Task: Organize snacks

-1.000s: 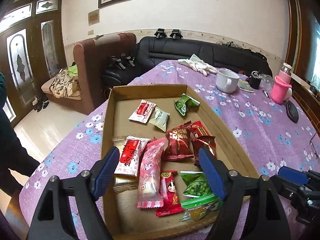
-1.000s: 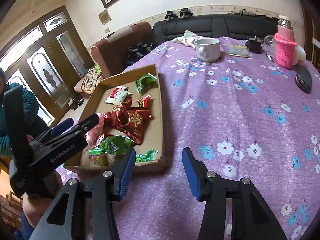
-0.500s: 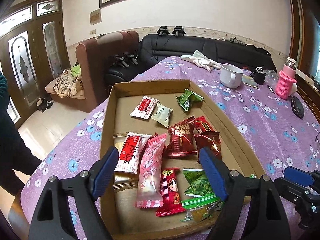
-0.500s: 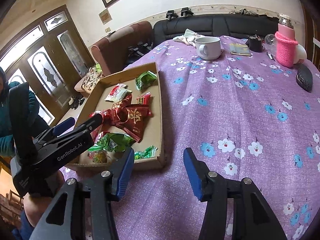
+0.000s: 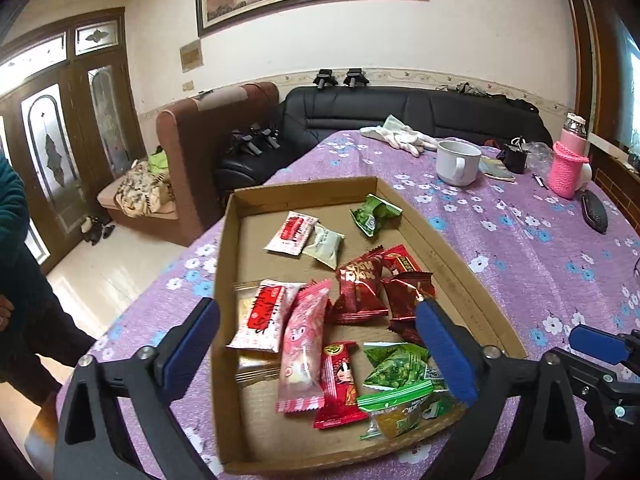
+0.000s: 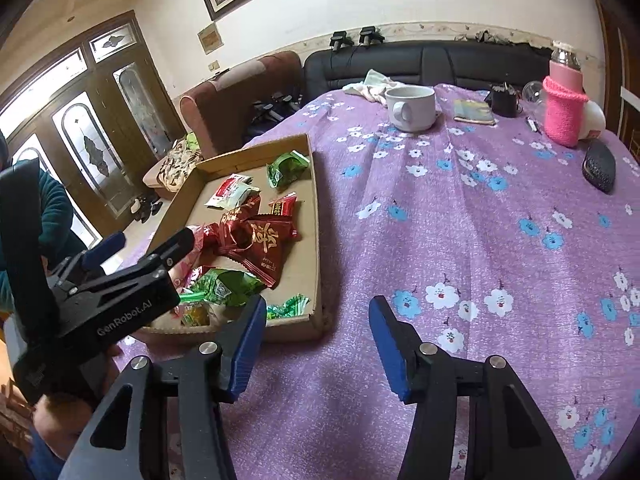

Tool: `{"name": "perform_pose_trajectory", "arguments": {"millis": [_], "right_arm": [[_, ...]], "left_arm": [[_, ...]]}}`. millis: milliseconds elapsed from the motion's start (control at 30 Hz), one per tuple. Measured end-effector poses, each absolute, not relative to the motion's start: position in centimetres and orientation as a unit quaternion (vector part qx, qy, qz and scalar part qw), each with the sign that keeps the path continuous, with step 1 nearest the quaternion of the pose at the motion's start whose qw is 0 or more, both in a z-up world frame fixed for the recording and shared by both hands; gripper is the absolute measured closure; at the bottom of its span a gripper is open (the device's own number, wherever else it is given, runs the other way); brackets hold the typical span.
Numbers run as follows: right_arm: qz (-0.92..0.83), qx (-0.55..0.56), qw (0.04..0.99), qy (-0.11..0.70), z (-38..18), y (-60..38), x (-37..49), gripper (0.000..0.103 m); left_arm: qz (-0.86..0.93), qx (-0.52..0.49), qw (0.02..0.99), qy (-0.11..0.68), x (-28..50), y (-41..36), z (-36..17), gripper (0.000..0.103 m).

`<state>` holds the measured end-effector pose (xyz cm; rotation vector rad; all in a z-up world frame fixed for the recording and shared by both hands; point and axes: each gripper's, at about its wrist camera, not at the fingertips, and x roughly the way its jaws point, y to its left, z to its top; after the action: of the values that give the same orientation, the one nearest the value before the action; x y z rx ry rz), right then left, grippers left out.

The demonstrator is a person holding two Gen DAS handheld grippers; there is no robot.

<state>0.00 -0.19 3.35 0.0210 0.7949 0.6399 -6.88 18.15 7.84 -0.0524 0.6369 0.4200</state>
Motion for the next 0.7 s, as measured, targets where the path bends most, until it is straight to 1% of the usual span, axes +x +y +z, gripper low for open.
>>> {"name": "perform_pose_trajectory", "arguments": {"millis": [133,233,367,500,700], "right_arm": [[0.304,-0.004,0.876,0.375,3.0,-0.6,-0.8,0.041],[0.306,-0.005,0.876,0.373,2.9,-0.9,-1.1,0.041],[0.302,0.007,0.877,0.374,3.0,-1.8,-1.0,0.041],[0.301,0.015,0.877,0.374,3.0,-2.6,-1.2,0.041],[0.306,0.023,0.876,0.373,3.1,-3.1,-1.5,0.041]], "left_arm": [[0.21,-0.029,0.928,0.306,-7.8,18.2,8.4,0.003],[0.214,-0.025,0.93,0.298,-8.9,18.1,8.9,0.0],[0.228,-0.002,0.93,0.29,-10.2,17.6,9.8,0.0],[0.214,0.019,0.923,0.32,-10.7,16.8,10.0,0.0],[0.263,0.062,0.911,0.311,-12.4,15.6,9.7,0.0]]}}
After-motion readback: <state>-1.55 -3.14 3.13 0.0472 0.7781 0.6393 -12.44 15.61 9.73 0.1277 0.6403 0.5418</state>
